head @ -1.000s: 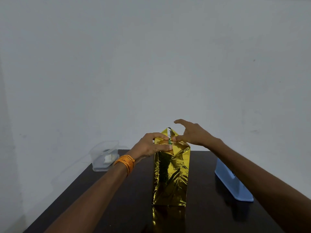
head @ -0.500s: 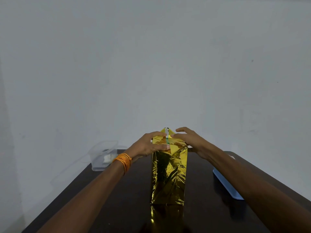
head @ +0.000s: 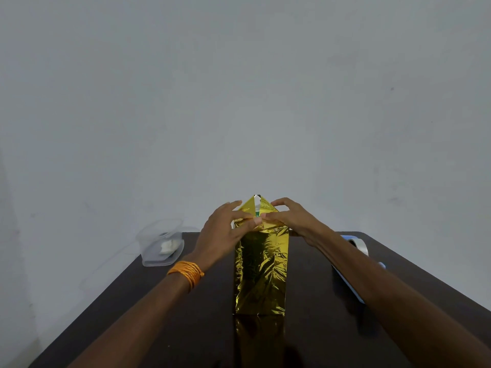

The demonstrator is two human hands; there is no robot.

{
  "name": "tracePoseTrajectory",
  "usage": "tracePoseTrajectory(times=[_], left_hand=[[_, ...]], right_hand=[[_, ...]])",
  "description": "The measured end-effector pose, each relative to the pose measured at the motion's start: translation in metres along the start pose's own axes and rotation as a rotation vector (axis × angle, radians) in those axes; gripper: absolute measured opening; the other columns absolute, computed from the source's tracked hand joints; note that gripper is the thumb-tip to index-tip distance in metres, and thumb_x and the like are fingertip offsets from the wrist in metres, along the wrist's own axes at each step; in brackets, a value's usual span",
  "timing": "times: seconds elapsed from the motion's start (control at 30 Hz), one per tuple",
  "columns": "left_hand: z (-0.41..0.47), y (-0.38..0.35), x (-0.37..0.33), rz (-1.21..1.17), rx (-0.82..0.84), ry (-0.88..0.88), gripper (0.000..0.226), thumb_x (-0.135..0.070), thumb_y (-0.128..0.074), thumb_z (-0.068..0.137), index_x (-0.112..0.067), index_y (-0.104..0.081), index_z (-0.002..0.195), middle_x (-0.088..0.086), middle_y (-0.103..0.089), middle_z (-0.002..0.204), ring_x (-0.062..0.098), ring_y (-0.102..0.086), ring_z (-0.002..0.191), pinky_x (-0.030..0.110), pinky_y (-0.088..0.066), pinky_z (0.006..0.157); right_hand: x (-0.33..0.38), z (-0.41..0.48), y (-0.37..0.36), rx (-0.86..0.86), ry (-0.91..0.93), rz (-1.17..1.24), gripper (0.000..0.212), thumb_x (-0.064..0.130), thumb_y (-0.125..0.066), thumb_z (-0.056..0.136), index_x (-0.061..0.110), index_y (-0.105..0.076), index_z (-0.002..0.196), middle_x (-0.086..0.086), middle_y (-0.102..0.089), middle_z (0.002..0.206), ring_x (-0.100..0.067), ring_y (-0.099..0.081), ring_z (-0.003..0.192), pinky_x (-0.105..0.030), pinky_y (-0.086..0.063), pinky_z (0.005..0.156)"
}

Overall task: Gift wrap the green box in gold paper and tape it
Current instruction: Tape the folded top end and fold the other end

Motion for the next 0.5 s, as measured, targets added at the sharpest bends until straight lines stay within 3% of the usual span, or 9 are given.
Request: tracePoseTrajectory(times=[0.17, 0.27, 0.4, 0.5], left_hand=[[-0.008, 0.001, -0.008, -0.03, 0.065, 0.089, 0.054, -0.059, -0.033, 0.096, -0.028, -0.062, 0.13, -0.006, -0.036, 0.156, 0.016, -0.024, 0.147, 0.046, -0.02, 0.119], [-0.008, 0.004, -0.013, -0.017, 0.082, 0.134, 0.063, -0.06, -0.028, 0.098, -0.022, -0.05, 0.142, -0.003, -0.034, 0.157, 0.018, -0.022, 0.148, 0.049, -0.018, 0.12], [-0.005, 0.007, -0.018, -0.03, 0.091, 0.125, 0.067, -0.066, -0.027, 0.097, -0.023, -0.048, 0.144, -0.006, -0.028, 0.16, 0.015, -0.017, 0.149, 0.045, -0.015, 0.121], [-0.007, 0.004, -0.016, -0.062, 0.154, 0.117, 0.081, -0.074, -0.02, 0.088, -0.023, -0.043, 0.148, -0.005, -0.029, 0.16, 0.012, -0.017, 0.149, 0.04, -0.013, 0.122]], right_hand=[[-0.004, 0.003, 0.001, -0.007, -0.013, 0.009, 0.053, 0.04, -0.084, 0.076, 0.024, -0.057, 0.119, -0.009, -0.071, 0.106, -0.025, -0.07, 0.094, -0.035, -0.047, 0.072], [-0.003, 0.004, 0.0, -0.013, -0.016, -0.005, 0.051, 0.043, -0.082, 0.077, 0.026, -0.057, 0.117, -0.009, -0.069, 0.11, -0.027, -0.068, 0.105, -0.034, -0.048, 0.073], [-0.004, 0.002, 0.001, -0.017, -0.033, 0.008, 0.05, 0.043, -0.082, 0.076, 0.025, -0.058, 0.116, -0.01, -0.069, 0.11, -0.03, -0.066, 0.11, -0.034, -0.046, 0.073], [-0.005, 0.0, 0.002, -0.029, -0.034, 0.021, 0.057, 0.05, -0.082, 0.068, 0.026, -0.058, 0.115, -0.009, -0.069, 0.11, -0.03, -0.065, 0.111, -0.035, -0.046, 0.073]])
Point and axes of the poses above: each hand's wrist, its own z-axis towards the middle knuckle, its own y-axis out of the back of the hand, x = y × z, the point moved 3 cm from there along z, towards the middle knuckle
